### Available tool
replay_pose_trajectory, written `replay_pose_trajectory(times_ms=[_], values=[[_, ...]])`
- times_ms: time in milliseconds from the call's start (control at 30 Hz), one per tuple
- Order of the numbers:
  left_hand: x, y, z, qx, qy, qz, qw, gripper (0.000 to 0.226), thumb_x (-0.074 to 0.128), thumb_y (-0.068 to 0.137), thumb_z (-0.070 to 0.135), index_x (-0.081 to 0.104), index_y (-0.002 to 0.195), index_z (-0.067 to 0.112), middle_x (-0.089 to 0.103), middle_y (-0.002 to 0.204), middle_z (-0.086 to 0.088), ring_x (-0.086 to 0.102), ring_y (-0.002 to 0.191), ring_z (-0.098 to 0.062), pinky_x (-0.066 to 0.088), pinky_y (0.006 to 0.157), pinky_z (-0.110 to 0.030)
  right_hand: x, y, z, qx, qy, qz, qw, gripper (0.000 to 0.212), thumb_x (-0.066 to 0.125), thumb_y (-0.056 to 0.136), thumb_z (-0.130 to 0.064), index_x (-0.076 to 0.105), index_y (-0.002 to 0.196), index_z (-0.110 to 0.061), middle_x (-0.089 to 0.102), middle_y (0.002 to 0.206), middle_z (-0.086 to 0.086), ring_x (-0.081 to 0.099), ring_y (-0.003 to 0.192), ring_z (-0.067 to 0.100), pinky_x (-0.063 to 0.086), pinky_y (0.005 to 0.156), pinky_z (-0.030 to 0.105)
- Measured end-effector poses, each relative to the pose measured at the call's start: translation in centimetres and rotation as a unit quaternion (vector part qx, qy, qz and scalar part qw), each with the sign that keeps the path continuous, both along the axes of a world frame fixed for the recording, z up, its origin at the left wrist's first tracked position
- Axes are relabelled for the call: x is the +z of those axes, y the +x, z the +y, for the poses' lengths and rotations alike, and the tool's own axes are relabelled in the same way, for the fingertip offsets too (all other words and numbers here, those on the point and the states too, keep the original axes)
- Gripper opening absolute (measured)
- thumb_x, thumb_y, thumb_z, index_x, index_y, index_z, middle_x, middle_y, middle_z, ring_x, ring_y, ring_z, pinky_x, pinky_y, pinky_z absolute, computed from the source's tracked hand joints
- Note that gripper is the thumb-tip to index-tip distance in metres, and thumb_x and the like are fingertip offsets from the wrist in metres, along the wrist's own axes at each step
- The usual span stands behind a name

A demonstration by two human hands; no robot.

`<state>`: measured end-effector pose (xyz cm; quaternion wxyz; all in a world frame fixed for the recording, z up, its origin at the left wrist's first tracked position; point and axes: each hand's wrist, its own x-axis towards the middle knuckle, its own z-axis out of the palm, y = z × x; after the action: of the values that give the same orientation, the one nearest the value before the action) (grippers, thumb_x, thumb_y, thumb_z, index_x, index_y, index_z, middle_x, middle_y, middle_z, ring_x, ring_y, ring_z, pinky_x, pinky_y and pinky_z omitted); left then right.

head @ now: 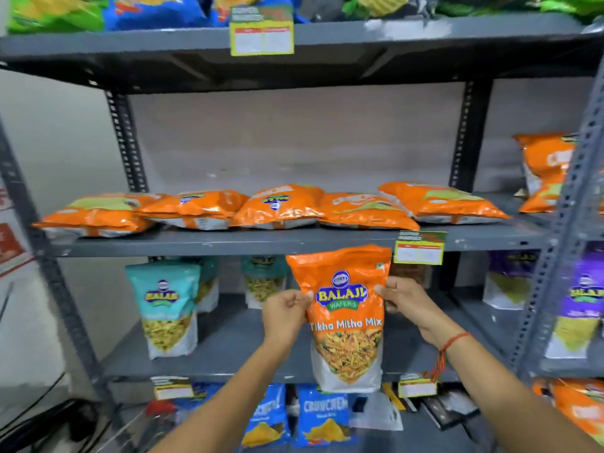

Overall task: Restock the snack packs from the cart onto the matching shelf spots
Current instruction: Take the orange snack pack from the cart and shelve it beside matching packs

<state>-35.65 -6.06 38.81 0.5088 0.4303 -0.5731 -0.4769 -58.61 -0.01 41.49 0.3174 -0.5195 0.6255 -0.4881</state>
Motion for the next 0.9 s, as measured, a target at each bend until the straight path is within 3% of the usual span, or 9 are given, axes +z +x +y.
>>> replay_pose_trajectory(times_ms=[100, 233, 367, 467, 600, 800, 900], values=[[-2.6, -6.2, -0.7, -0.002, 0.015, -0.041, 0.999, 0.028, 0.073, 0.081, 0.030, 0.068, 0.057, 0.016, 0.075, 0.072, -0.019, 0.072, 0.073, -0.037, 0.060, 0.074, -0.054, -2.8, -5.9, 0.0, -0.020, 0.025, -0.018, 0.999, 0.021, 0.056, 0.092, -0.026, 0.067, 0.075, -0.020, 0.073, 0.071, -0.007, 0.061, 0.072, 0.013, 0.049, 0.078, 0.035], [-5.6, -13.6, -2.1, -0.023, 0.054, -0.045, 0.997, 0.033, 0.075, 0.079, 0.031, 0.065, 0.051, 0.015, 0.064, 0.055, -0.004, 0.060, 0.061, -0.021, 0.055, 0.064, -0.037, -5.5, -12.3, -0.2, -0.059, 0.036, -0.026, 0.997, 0.022, 0.054, 0.094, -0.023, 0.069, 0.078, -0.019, 0.075, 0.076, -0.006, 0.067, 0.073, 0.011, 0.051, 0.081, 0.036], [-7.9, -19.9, -3.7, -0.038, 0.054, -0.042, 0.997, 0.040, 0.072, 0.081, 0.032, 0.061, 0.046, 0.017, 0.055, 0.051, -0.001, 0.050, 0.058, -0.020, 0.040, 0.061, -0.035, -7.0, -17.6, -1.2, -0.098, 0.019, -0.026, 0.995, 0.019, 0.055, 0.093, -0.025, 0.070, 0.084, -0.019, 0.076, 0.072, -0.012, 0.069, 0.064, -0.003, 0.050, 0.056, 0.016], [-8.5, -23.4, -4.9, -0.031, 0.068, -0.052, 0.996, 0.031, 0.073, 0.080, 0.033, 0.068, 0.050, 0.025, 0.070, 0.062, 0.000, 0.065, 0.064, -0.025, 0.053, 0.067, -0.041, -7.9, -20.7, -2.6, -0.125, 0.000, -0.019, 0.992, 0.018, 0.057, 0.091, -0.029, 0.071, 0.082, -0.020, 0.077, 0.071, -0.013, 0.070, 0.063, -0.003, 0.047, 0.048, 0.005], [-8.9, -26.6, -6.8, -0.030, 0.042, -0.073, 0.996, 0.036, 0.072, 0.081, 0.033, 0.067, 0.045, 0.035, 0.067, 0.050, 0.016, 0.064, 0.058, -0.014, 0.055, 0.064, -0.038, -9.3, -23.8, -4.9, -0.145, -0.007, -0.004, 0.989, 0.017, 0.058, 0.091, -0.032, 0.071, 0.084, -0.024, 0.078, 0.078, -0.009, 0.073, 0.073, 0.005, 0.051, 0.064, 0.019], [-9.8, -29.3, -9.1, -0.032, 0.077, -0.081, 0.993, 0.018, 0.072, 0.082, 0.030, 0.078, 0.071, 0.017, 0.077, 0.076, -0.005, 0.070, 0.073, -0.023, 0.056, 0.071, -0.033, -11.0, -26.2, -6.9, -0.152, -0.002, -0.016, 0.988, 0.015, 0.054, 0.093, -0.025, 0.069, 0.091, -0.026, 0.077, 0.091, -0.006, 0.071, 0.080, 0.004, 0.047, 0.066, 0.021], [-10.5, -30.0, -9.4, -0.043, 0.098, -0.070, 0.992, 0.017, 0.072, 0.083, 0.026, 0.079, 0.083, 0.011, 0.079, 0.089, -0.011, 0.073, 0.087, -0.028, 0.059, 0.084, -0.045, -11.8, -26.7, -7.1, -0.154, 0.008, -0.026, 0.988, 0.015, 0.052, 0.094, -0.027, 0.068, 0.092, -0.028, 0.076, 0.095, -0.006, 0.070, 0.079, -0.003, 0.046, 0.066, 0.019]])
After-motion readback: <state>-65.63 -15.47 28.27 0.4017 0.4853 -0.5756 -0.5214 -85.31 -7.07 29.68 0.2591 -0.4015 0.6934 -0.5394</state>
